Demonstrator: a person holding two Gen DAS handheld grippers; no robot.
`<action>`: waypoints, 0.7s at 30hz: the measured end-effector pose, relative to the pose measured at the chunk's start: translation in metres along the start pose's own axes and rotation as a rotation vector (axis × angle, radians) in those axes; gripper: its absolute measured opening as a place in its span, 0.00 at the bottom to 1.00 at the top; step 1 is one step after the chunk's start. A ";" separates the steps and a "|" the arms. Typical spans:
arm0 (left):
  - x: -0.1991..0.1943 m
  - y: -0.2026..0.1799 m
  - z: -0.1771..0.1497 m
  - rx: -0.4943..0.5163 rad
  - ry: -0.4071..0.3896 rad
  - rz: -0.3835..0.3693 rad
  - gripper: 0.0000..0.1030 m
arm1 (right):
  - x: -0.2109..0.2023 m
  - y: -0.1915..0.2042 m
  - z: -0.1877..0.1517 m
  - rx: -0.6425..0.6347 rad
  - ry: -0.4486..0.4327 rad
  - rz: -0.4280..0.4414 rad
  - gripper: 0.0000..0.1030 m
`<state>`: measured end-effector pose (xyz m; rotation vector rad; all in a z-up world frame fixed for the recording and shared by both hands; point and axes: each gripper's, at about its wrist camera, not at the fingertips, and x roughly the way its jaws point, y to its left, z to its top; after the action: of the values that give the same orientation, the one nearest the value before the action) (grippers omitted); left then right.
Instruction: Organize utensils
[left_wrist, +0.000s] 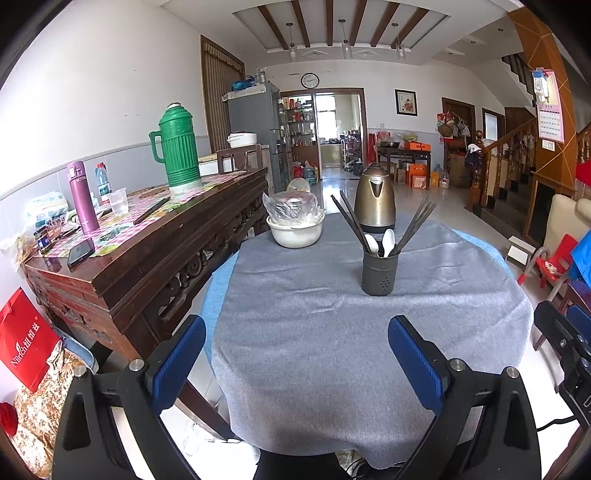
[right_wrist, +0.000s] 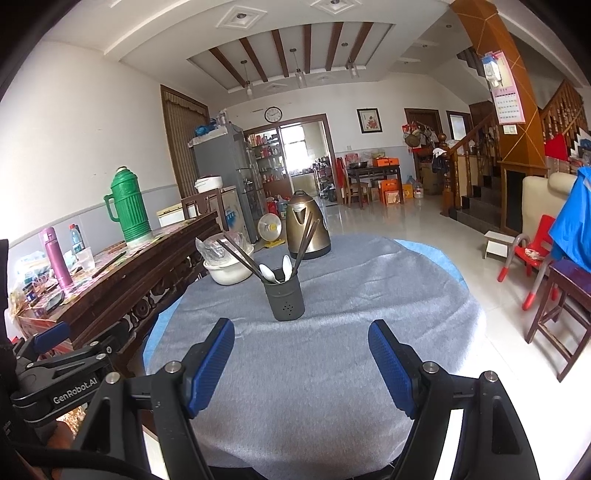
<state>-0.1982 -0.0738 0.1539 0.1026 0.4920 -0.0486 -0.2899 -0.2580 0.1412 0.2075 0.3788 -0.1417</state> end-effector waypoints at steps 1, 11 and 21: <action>0.000 0.000 -0.001 0.000 0.002 -0.001 0.96 | 0.000 0.000 0.000 -0.002 -0.001 0.000 0.76; 0.003 0.007 -0.006 -0.011 0.014 -0.001 0.96 | 0.001 0.006 0.000 -0.035 -0.006 0.001 0.76; 0.033 0.012 -0.003 -0.058 0.047 -0.003 0.96 | 0.059 0.009 0.017 -0.059 0.101 0.014 0.76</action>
<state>-0.1702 -0.0618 0.1364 0.0461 0.5401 -0.0346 -0.2280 -0.2594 0.1355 0.1594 0.4812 -0.1067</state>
